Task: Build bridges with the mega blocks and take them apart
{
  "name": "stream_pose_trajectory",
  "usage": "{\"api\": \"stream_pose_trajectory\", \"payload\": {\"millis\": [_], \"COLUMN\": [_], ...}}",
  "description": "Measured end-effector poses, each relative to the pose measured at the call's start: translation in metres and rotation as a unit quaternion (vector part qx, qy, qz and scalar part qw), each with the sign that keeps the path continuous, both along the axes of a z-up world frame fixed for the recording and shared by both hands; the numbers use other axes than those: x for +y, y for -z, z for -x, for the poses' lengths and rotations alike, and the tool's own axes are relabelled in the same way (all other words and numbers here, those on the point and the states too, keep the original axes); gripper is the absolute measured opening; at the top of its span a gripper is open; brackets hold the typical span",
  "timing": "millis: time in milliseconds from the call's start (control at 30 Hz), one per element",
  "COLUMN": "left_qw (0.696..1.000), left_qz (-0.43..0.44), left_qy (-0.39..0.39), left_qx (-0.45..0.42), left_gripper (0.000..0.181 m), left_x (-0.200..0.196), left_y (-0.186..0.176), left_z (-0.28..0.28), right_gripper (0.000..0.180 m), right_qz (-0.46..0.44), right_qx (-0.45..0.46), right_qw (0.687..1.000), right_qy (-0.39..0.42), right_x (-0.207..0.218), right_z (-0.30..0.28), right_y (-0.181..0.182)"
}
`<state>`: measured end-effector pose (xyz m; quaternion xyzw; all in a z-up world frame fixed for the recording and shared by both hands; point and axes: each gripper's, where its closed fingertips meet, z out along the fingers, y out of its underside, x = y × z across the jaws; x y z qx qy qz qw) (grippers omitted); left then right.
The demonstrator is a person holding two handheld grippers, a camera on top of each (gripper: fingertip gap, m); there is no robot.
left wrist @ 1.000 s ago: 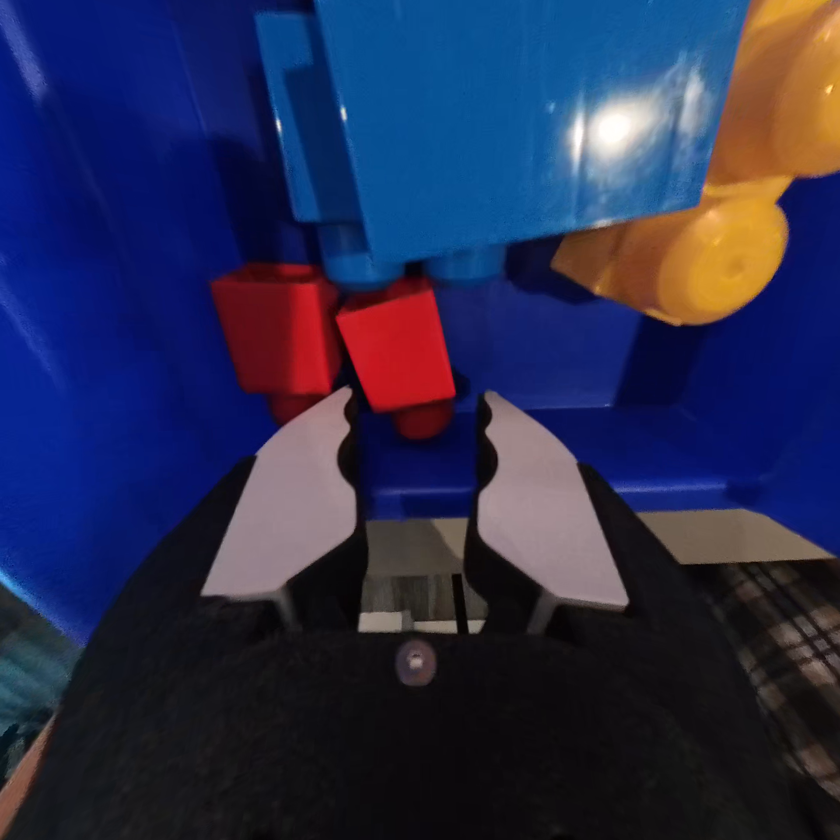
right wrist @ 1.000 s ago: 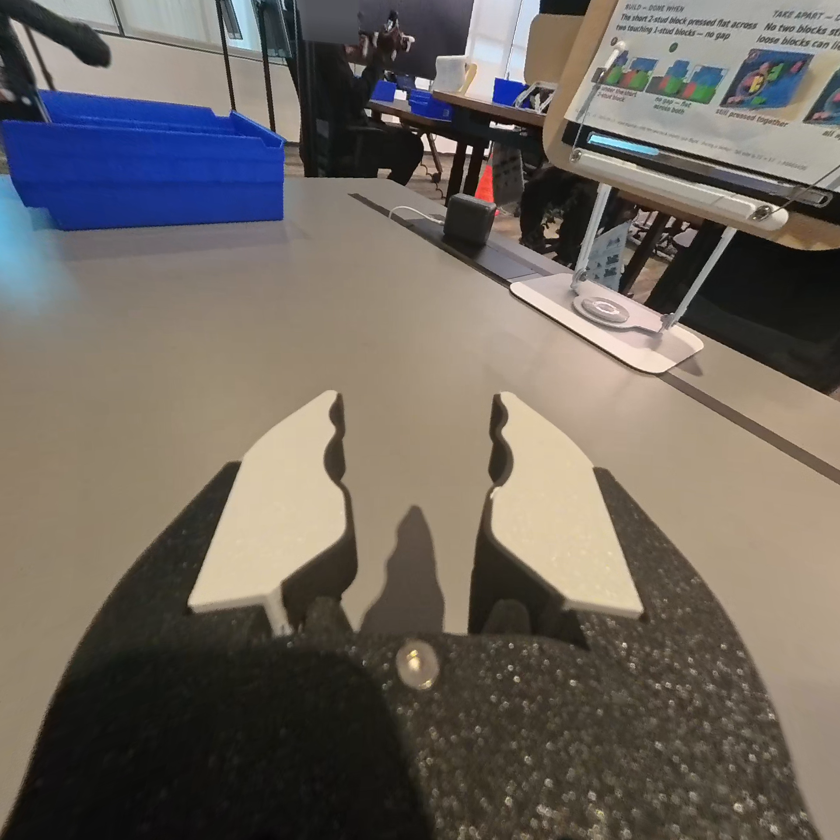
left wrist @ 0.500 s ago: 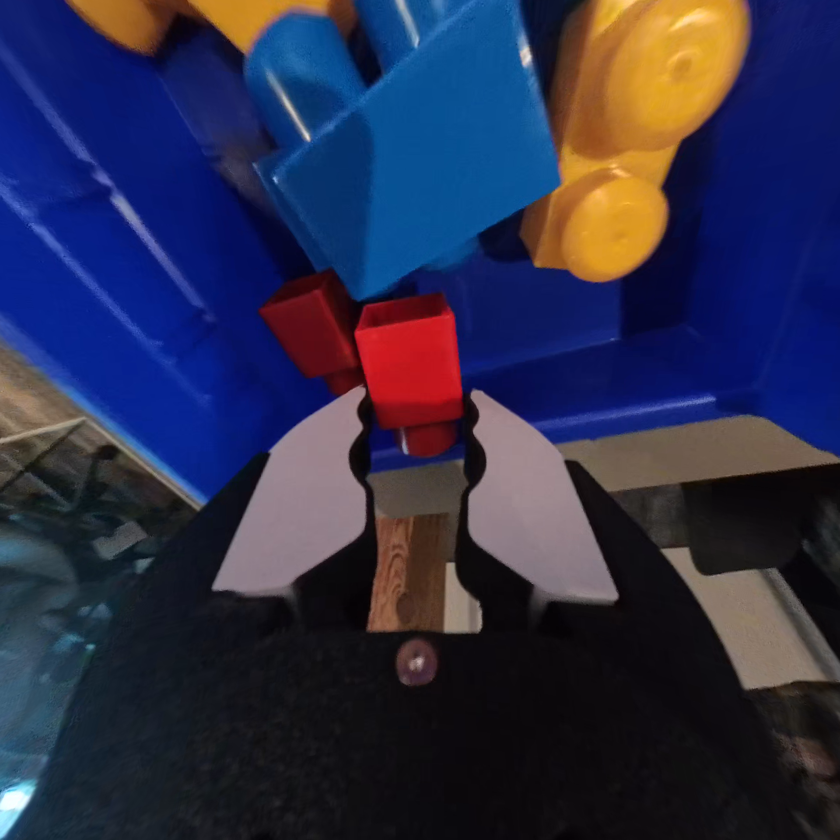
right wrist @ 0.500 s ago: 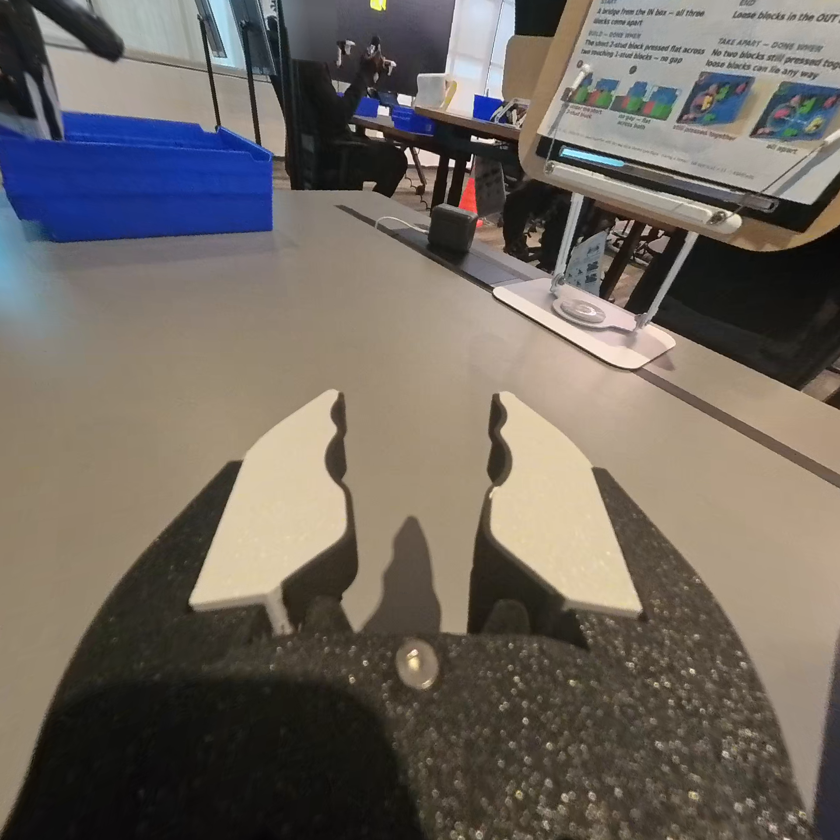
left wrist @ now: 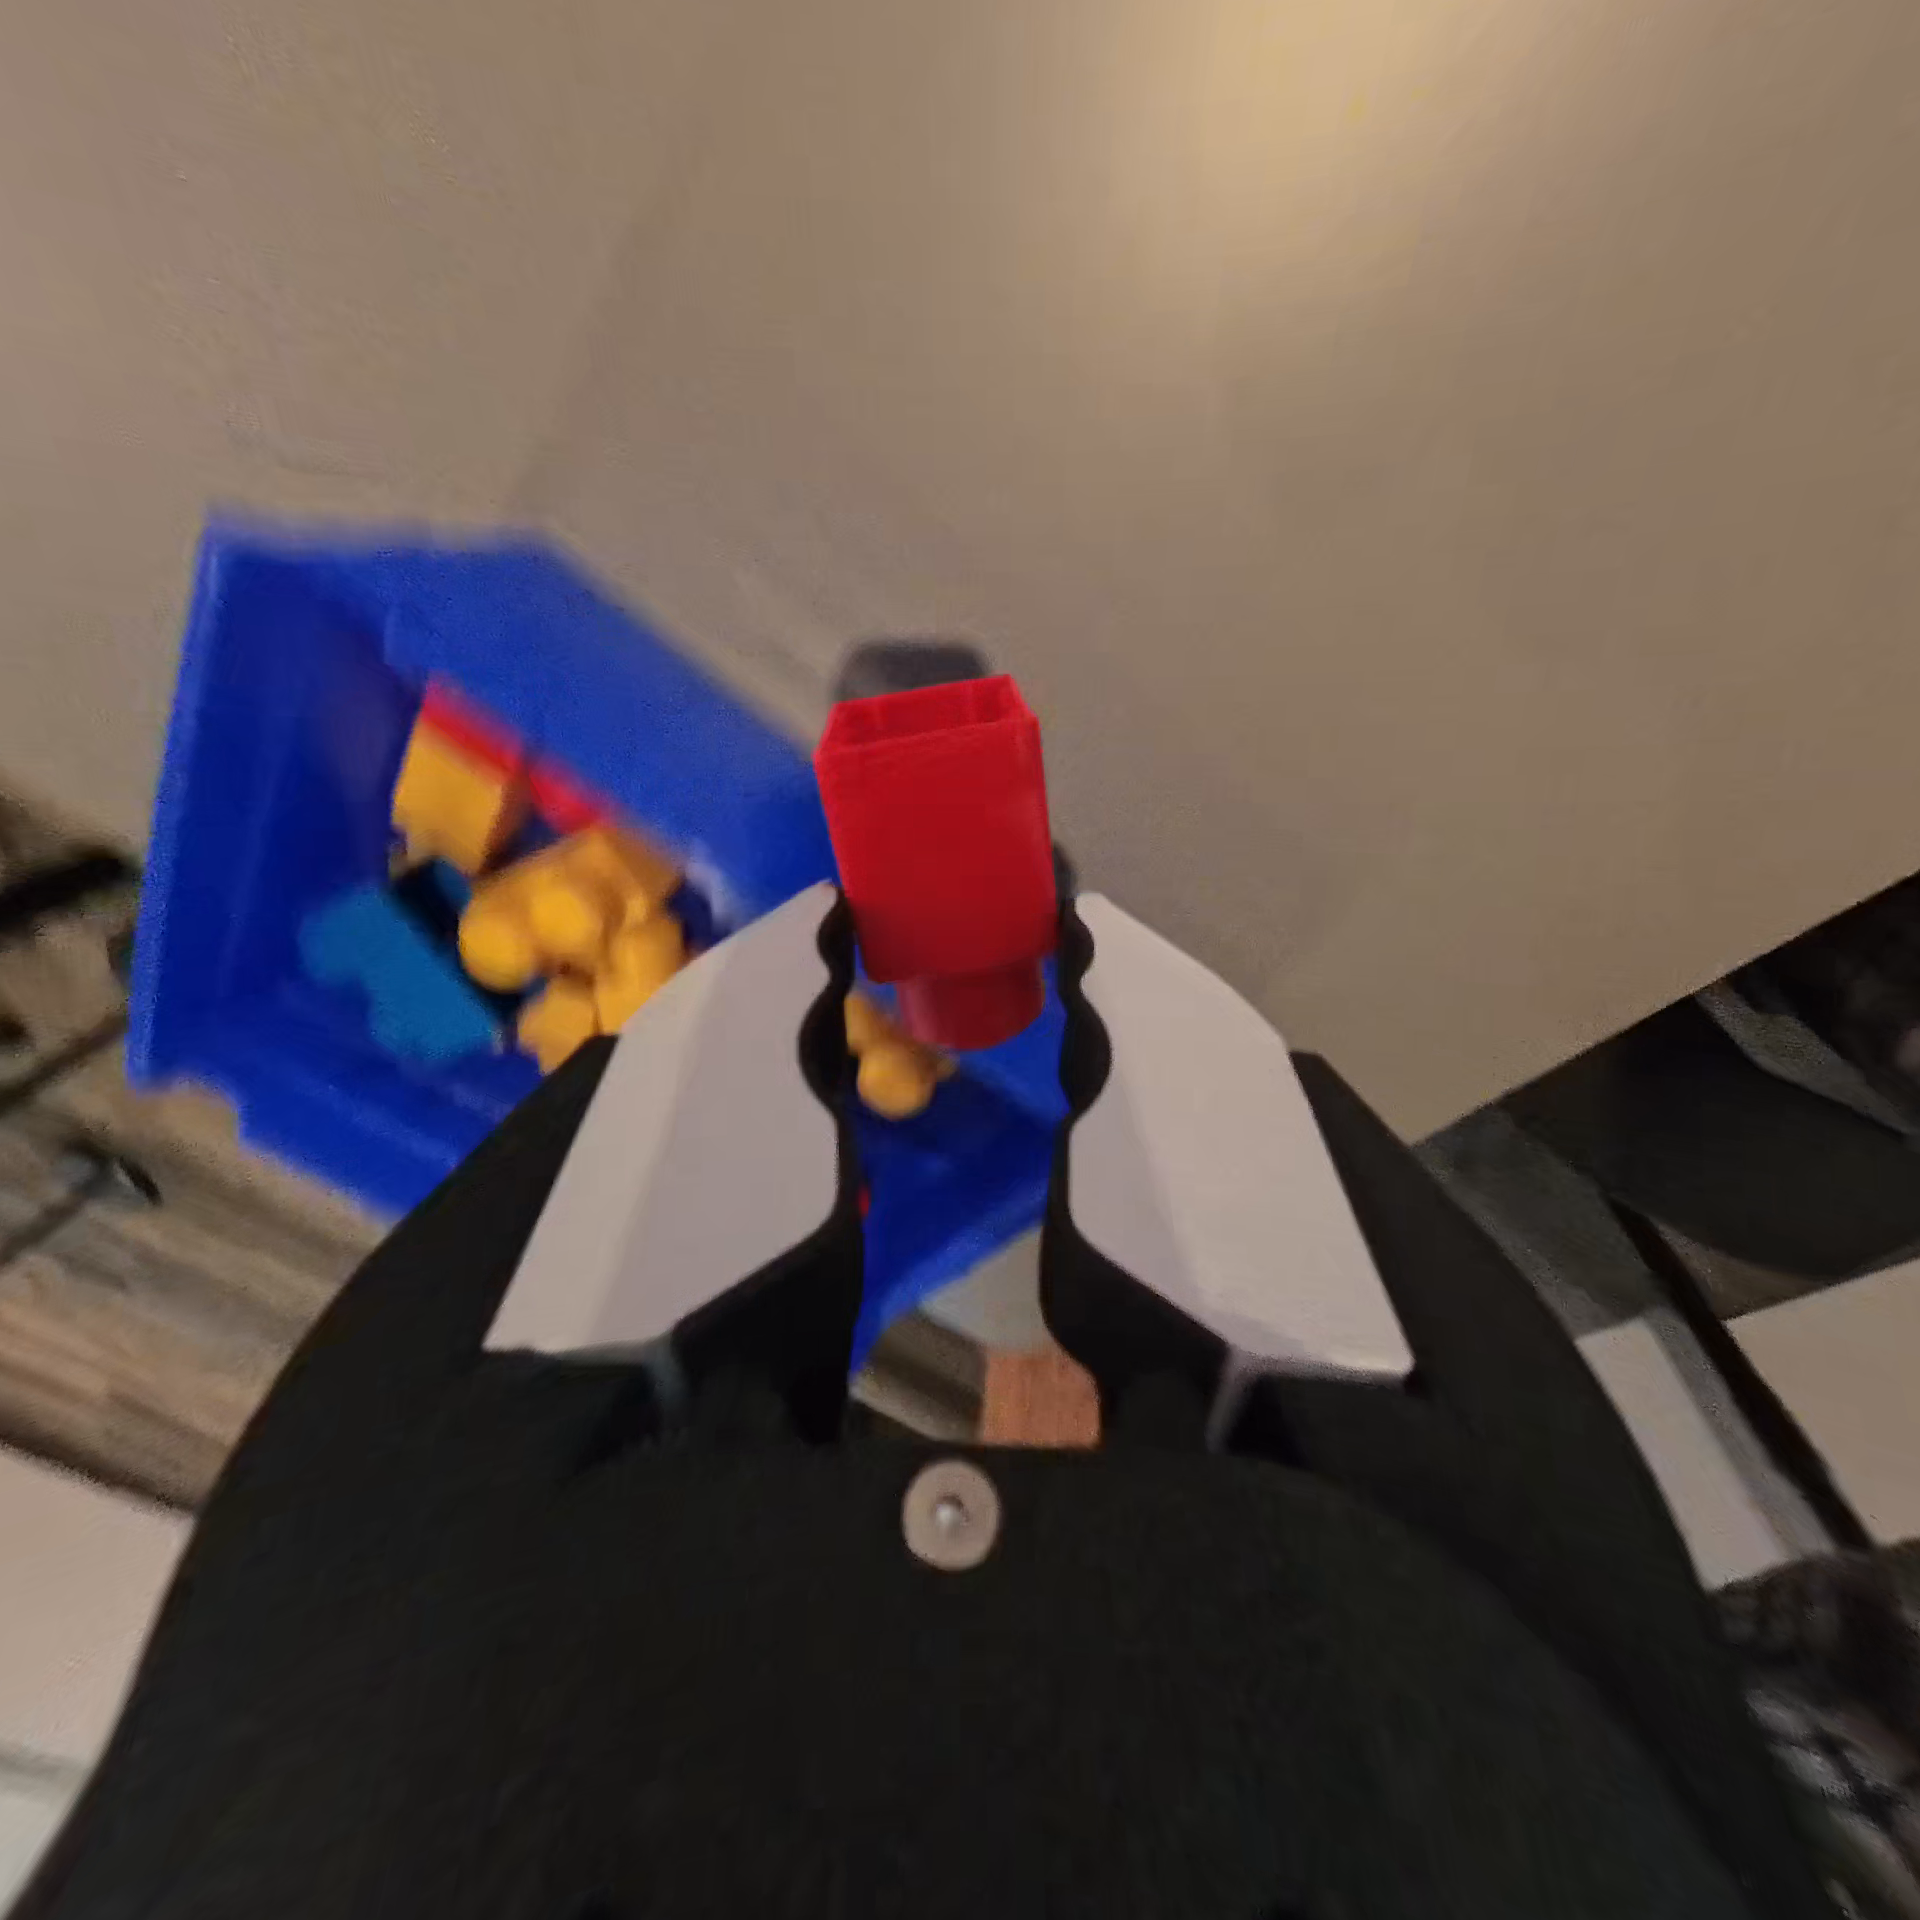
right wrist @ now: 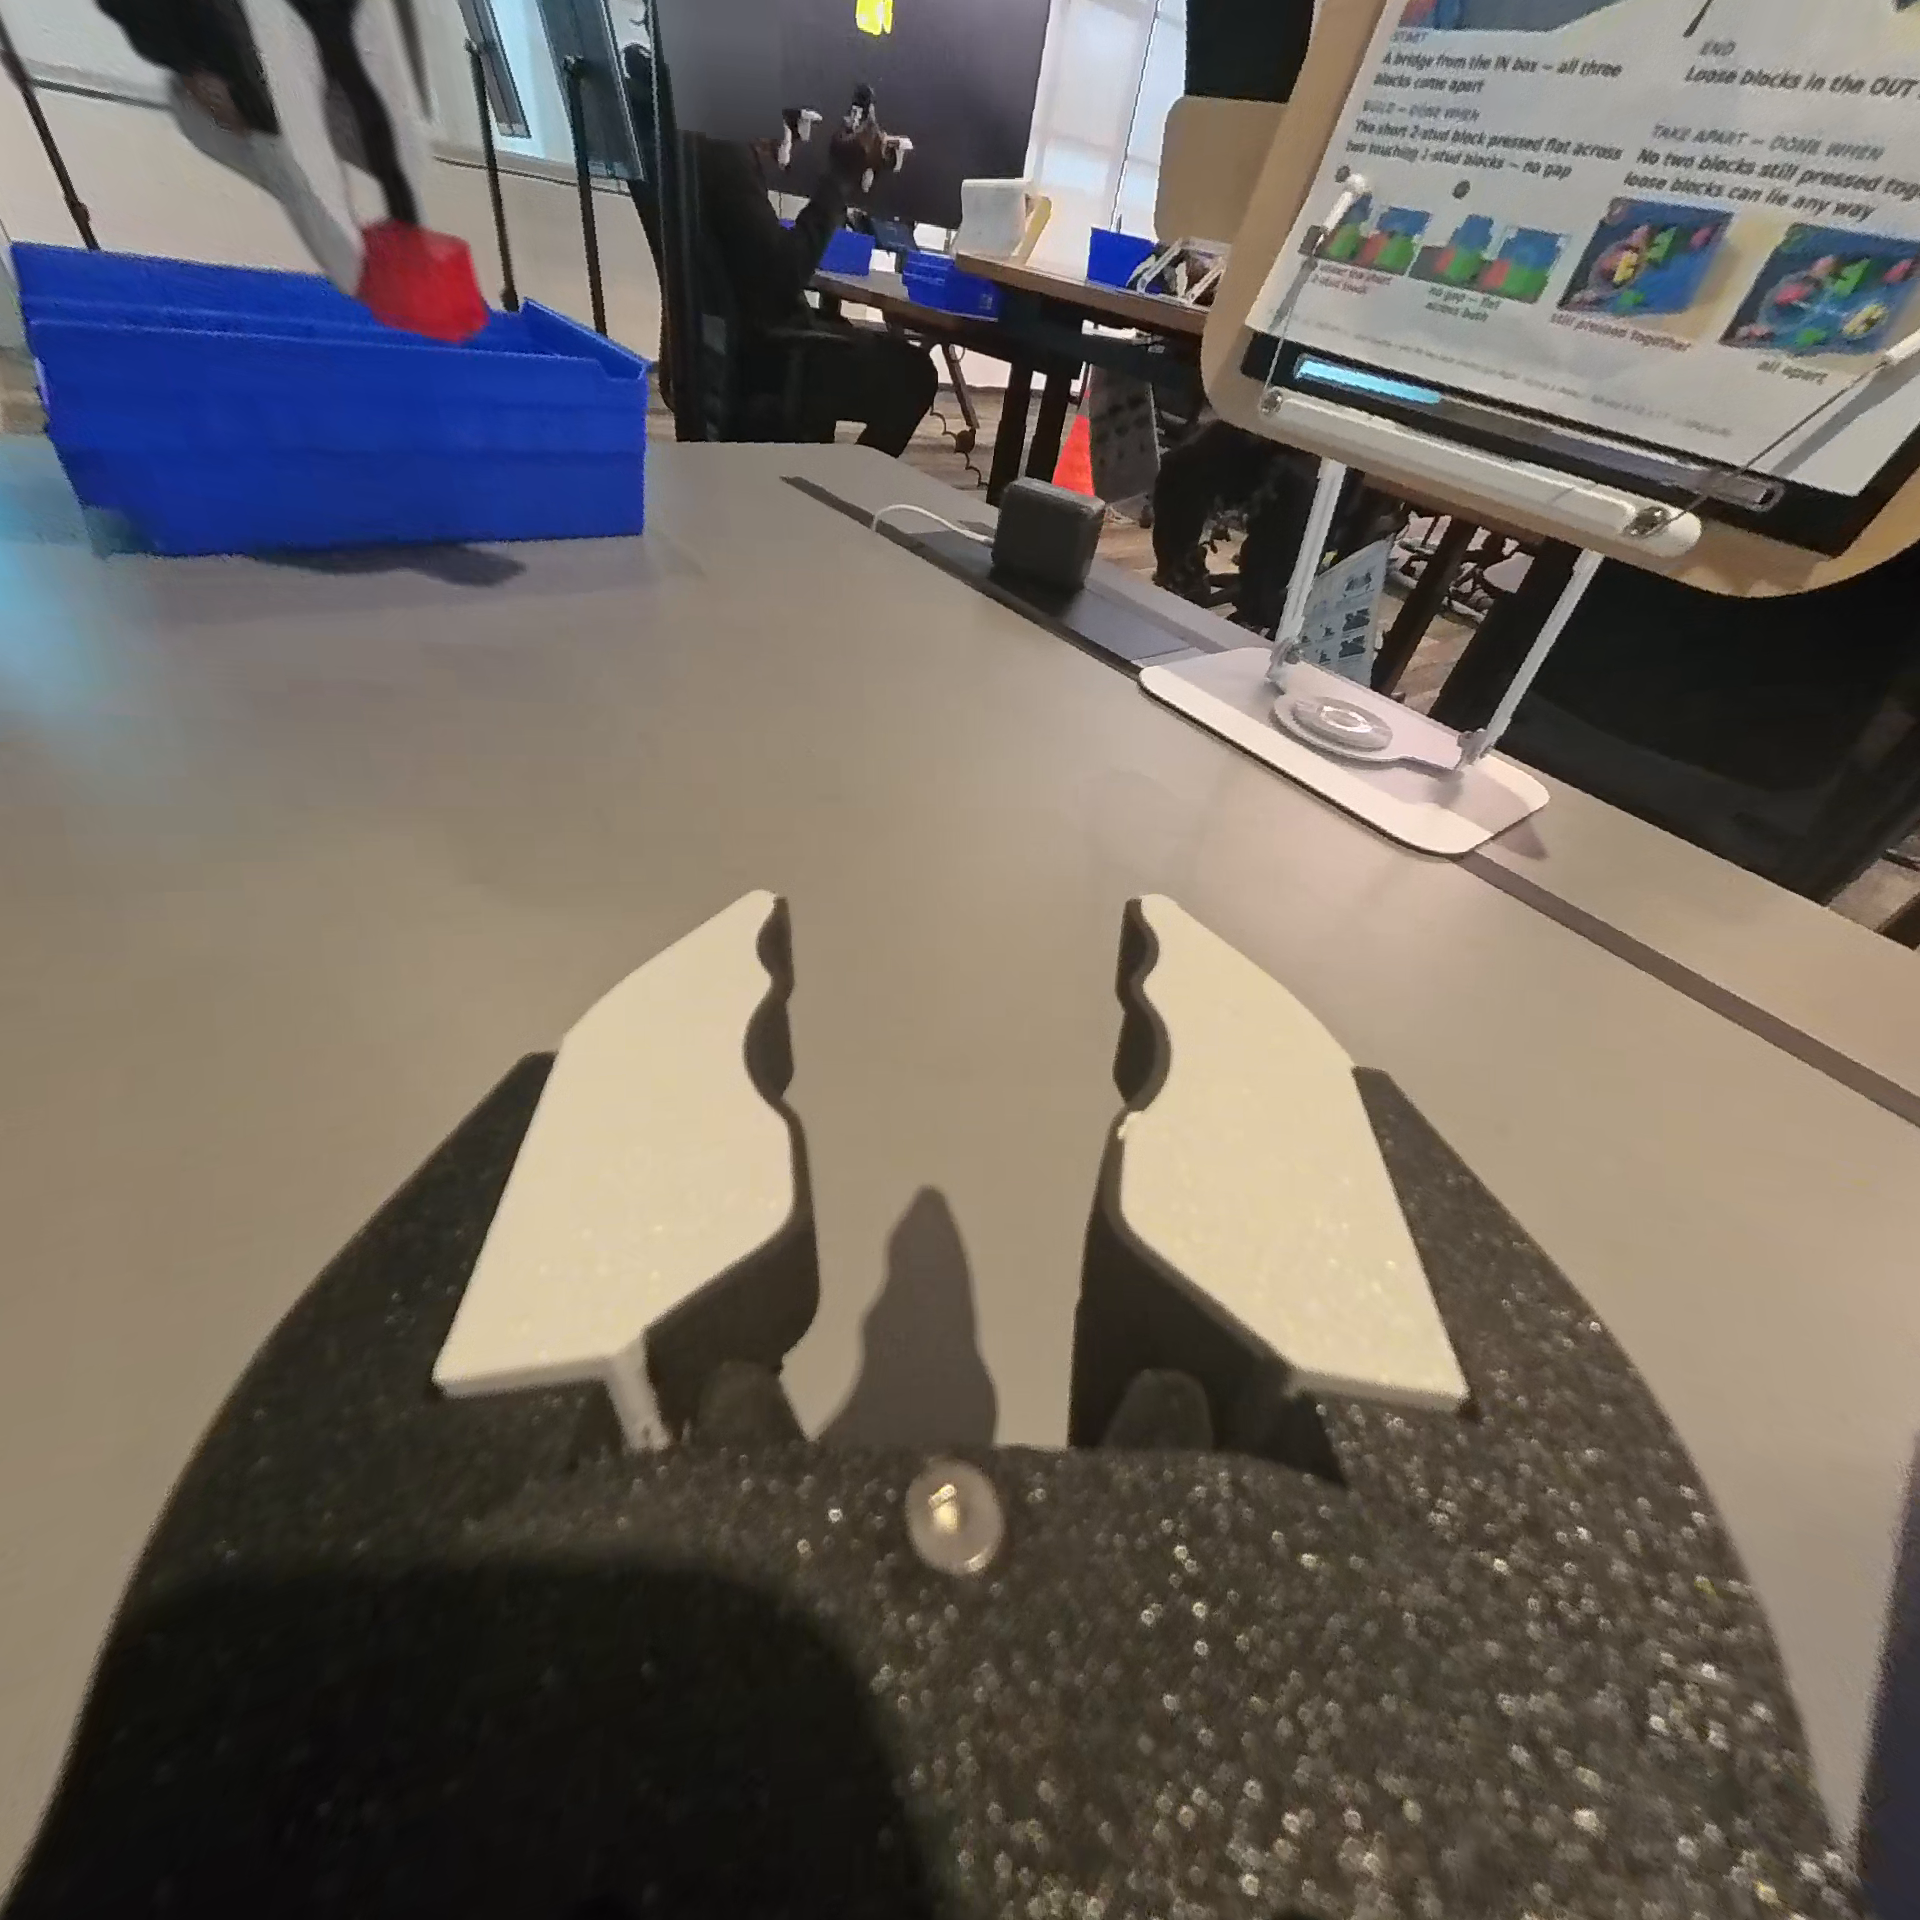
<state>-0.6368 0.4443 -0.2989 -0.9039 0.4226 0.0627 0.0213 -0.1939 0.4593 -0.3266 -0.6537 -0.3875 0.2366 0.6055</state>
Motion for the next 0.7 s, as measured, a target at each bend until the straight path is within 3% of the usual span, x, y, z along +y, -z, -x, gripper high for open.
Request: {"api": "stream_pose_trajectory", "payload": {"millis": [200, 333, 467, 600, 700], "left_qw": [0.979, 0.958, 0.948, 0.945, 0.949], "left_qz": [0.006, 0.028, 0.066, 0.056, 0.015], "left_qy": [0.19, 0.272, 0.297, 0.297, 0.28], "left_qx": [-0.074, -0.086, -0.094, -0.124, -0.143], "left_gripper": [0.038, 0.038, 0.038, 0.038, 0.058], "left_x": [0.031, 0.04, 0.039, 0.042, 0.048], "left_y": [0.051, 0.091, 0.121, 0.125, 0.113], "left_z": [-0.136, -0.194, -0.218, -0.23, -0.228], "right_gripper": [0.06, 0.06, 0.06, 0.062, 0.064], "right_qz": [-0.004, -0.002, 0.003, 0.006, 0.005], "right_qx": [-0.008, -0.012, -0.014, -0.011, -0.008], "right_qw": [1.0, 1.0, 1.0, 0.999, 0.999], "right_qy": [0.01, 0.02, 0.028, 0.031, 0.032], "right_x": [-0.005, -0.009, -0.011, -0.012, -0.012], "right_z": [-0.009, -0.017, -0.024, -0.026, -0.026], "right_y": [-0.005, -0.005, -0.002, 0.0, -0.001]}}
